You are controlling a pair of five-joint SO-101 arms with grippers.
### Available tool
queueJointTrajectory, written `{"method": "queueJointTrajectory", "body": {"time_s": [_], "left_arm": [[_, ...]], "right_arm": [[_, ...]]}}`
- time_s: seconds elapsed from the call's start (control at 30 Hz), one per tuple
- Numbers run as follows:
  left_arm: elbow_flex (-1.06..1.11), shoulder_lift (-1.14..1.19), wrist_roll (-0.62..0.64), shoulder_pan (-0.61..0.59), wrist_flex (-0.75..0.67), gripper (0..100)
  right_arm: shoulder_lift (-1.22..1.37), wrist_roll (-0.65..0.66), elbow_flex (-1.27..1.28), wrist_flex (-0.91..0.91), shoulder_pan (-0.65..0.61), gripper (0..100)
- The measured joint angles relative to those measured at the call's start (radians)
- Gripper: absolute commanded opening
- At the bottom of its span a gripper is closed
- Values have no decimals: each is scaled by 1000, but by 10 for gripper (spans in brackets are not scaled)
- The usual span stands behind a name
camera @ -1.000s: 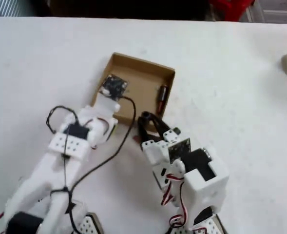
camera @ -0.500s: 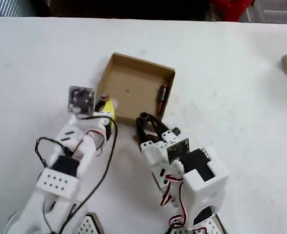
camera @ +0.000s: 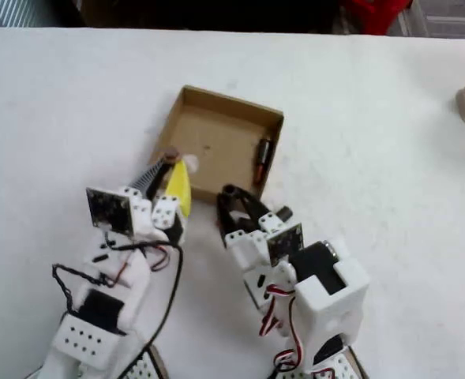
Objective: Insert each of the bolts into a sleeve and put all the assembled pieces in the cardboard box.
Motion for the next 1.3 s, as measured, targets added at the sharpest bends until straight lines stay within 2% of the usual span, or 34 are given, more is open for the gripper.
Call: {"method": "queueJointTrajectory", "body": {"time_s": [0.3,0.4,0.53,0.73,1.3], "left_arm": [[-9,-226,0,150,275,23],[-43,-250,0,187,315,23],[-68,-265,0,222,313,22],[-44,-265,5,230,158,22],[35,-267,5,232,9,22]], "right_arm": [[0,0,0,6,-12,16],[0,0,0,6,-20,16],[0,0,0,6,-18,16],[0,0,0,6,-20,16],[0,0,0,6,-20,16]]}}
